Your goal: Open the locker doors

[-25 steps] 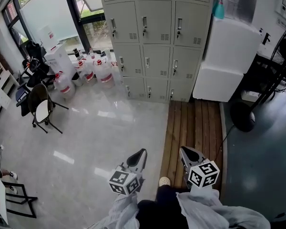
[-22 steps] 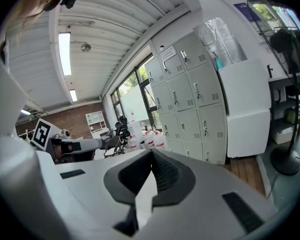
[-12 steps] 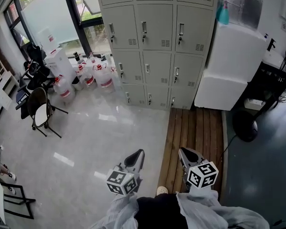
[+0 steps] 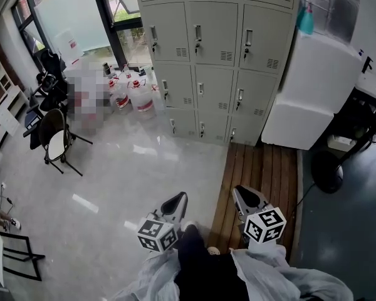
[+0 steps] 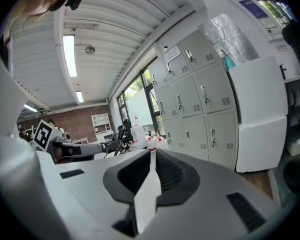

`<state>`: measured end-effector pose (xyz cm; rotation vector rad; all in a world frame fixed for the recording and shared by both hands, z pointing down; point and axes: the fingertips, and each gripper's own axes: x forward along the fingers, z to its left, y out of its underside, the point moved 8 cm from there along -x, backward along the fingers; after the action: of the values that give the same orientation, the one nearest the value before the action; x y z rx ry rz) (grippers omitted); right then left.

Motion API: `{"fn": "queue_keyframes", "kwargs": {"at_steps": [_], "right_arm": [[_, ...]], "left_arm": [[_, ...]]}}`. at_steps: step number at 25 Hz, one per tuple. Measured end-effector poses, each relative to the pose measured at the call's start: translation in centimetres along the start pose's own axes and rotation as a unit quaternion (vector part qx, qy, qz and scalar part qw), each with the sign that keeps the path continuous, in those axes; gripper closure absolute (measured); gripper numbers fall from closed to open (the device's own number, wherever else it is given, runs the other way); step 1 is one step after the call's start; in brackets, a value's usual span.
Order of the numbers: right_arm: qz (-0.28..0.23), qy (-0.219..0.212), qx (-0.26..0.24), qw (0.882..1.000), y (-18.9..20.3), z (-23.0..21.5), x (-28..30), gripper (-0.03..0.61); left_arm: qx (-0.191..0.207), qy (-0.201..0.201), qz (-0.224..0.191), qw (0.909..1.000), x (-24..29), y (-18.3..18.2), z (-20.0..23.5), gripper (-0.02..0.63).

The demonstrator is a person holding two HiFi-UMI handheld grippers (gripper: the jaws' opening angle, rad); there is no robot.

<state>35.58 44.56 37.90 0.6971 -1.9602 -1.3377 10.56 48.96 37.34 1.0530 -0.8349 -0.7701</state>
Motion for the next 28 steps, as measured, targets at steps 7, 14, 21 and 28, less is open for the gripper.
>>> {"fn": "queue_keyframes", "kwargs": {"at_steps": [7, 14, 21, 28], "right_arm": [[-0.01, -0.008, -0.001, 1.0, -1.0, -0.5, 3.8, 0.488], [-0.012, -0.007, -0.007, 1.0, -3.1, -1.7, 9.1, 0.442], [-0.026, -0.003, 0.006, 1.0, -4.1, -2.8, 15.8, 0.437], [-0.027, 0.0, 0.009, 1.0, -4.1, -4.0, 22.1, 0.439]], "left_arm": [[0.003, 0.0, 0.004, 1.0, 2.1, -1.1, 2.9, 0.6], [0.006, 0.001, -0.007, 1.0, 6.0, -3.9, 7.8, 0.6], [0.001, 0.007, 0.003, 1.0, 9.5, -5.0, 13.9, 0.6], [0.009, 0.012, -0.007, 0.9999, 13.4, -5.9, 20.1, 0.6]]}}
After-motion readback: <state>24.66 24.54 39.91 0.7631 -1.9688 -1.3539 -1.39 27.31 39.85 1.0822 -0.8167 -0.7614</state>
